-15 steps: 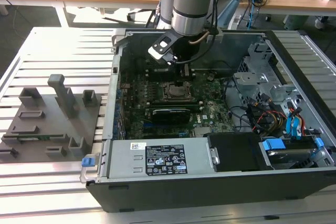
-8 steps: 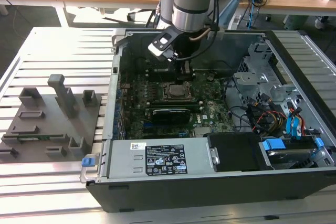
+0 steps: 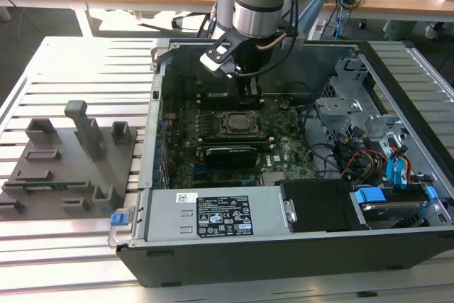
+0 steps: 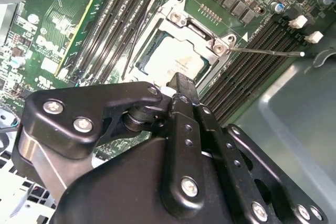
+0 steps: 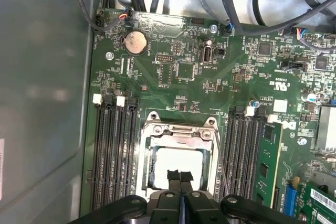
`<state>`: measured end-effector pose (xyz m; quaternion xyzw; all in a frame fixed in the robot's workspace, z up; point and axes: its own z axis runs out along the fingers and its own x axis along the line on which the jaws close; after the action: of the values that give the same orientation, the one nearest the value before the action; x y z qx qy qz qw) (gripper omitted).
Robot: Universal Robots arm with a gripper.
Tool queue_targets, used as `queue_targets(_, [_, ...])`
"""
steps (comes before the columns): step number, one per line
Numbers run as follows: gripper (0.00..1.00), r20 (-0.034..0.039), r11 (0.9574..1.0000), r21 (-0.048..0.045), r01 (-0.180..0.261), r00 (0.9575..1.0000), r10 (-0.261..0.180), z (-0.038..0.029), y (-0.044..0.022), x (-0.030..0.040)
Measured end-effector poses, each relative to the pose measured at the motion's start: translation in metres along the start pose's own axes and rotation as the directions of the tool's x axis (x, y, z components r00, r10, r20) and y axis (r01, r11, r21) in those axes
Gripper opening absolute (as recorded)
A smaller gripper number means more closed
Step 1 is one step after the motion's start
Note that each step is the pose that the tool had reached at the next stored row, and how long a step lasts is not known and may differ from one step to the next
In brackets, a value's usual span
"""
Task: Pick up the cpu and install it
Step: 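Close the cpu cover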
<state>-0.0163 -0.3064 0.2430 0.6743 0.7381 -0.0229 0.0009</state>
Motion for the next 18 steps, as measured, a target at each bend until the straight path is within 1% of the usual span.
queue_targets(5, [0.11, 0.0, 1.0, 0.0, 0.0, 1.0, 0.0, -0.008, -0.0003, -0.0003])
queue_targets(15, [0.11, 0.0, 1.0, 0.0, 0.0, 1.0, 0.0, -0.0196, -0.0006, -0.0006])
queue_targets(18, [0.11, 0.0, 1.0, 0.0001, 0.0, 1.0, 0.0, -0.0248, -0.0008, -0.0008])
